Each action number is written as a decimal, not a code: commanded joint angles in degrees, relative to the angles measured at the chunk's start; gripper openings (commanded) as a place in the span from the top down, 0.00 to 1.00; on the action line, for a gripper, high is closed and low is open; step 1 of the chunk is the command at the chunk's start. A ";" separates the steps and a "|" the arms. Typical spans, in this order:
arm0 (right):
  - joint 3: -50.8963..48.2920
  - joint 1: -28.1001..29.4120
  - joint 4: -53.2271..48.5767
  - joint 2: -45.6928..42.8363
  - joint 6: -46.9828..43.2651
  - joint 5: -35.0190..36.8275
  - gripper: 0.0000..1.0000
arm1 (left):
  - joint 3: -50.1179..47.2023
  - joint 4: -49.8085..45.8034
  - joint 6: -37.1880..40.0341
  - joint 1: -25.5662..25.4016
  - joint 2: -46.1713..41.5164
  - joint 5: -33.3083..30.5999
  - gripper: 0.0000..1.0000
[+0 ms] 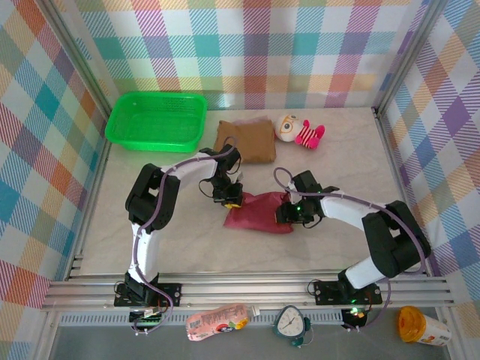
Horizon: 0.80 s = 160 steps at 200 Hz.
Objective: Fold and stack the tank tops
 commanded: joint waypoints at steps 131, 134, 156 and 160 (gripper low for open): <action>23.08 -4.74 6.05 1.90 -1.65 -12.40 1.00 | 40.73 -21.70 7.25 6.63 4.59 -4.22 1.00; 24.06 -5.05 6.31 2.62 -1.77 -12.74 1.00 | 42.08 -22.13 7.48 6.97 5.29 -4.29 1.00; 32.49 -5.89 6.19 8.76 -4.30 -13.71 1.00 | 53.01 -24.77 9.24 9.76 10.45 -4.99 1.00; 34.24 -6.03 6.01 9.97 -4.79 -13.78 1.00 | 54.77 -24.78 9.48 10.25 11.29 -5.01 1.00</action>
